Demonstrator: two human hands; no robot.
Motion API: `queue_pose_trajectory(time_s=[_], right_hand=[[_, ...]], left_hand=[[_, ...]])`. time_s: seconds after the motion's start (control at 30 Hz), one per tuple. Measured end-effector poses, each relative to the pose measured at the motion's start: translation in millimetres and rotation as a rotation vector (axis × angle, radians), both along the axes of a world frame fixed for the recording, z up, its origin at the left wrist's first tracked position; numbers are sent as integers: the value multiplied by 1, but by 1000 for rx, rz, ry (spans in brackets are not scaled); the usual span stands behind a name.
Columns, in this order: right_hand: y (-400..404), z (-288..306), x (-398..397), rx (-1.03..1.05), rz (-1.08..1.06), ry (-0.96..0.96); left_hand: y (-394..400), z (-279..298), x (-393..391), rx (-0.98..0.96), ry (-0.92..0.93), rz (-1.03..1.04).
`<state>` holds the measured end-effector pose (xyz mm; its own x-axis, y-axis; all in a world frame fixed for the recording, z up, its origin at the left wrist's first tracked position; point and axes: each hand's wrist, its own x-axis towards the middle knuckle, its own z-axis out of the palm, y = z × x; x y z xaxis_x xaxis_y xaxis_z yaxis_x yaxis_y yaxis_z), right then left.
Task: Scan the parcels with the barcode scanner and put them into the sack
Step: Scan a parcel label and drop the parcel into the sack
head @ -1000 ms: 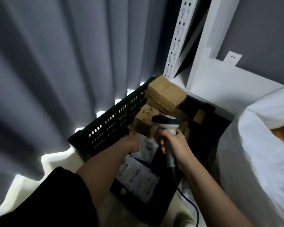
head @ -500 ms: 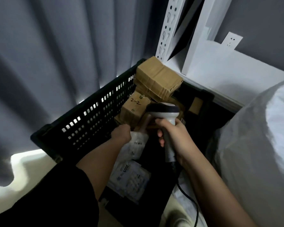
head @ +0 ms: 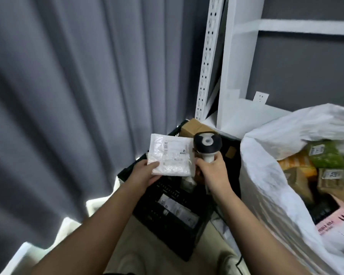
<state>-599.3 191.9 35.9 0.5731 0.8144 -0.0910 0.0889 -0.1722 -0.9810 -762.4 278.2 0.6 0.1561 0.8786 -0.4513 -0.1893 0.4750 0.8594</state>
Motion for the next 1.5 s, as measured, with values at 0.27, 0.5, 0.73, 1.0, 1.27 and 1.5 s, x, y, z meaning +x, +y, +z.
queue_pose_trajectory(time_s=[0.27, 0.5, 0.73, 1.0, 1.27, 1.5], right_hand=[[-38, 13, -21, 240, -49, 58], [-25, 12, 3, 259, -73, 17], [-29, 22, 20, 54, 204, -338], [-30, 21, 15, 27, 221, -333], [-39, 22, 8, 223, 104, -25], [-58, 20, -5, 23, 557, 45]], left_hand=[[-61, 41, -8, 20, -253, 56], [-55, 48, -15, 248, -50, -118], [-49, 49, -25, 468, 256, -211], [-52, 48, -34, 318, 368, -533], [-35, 32, -41, 331, 271, -97], [-20, 20, -53, 297, 155, 194]])
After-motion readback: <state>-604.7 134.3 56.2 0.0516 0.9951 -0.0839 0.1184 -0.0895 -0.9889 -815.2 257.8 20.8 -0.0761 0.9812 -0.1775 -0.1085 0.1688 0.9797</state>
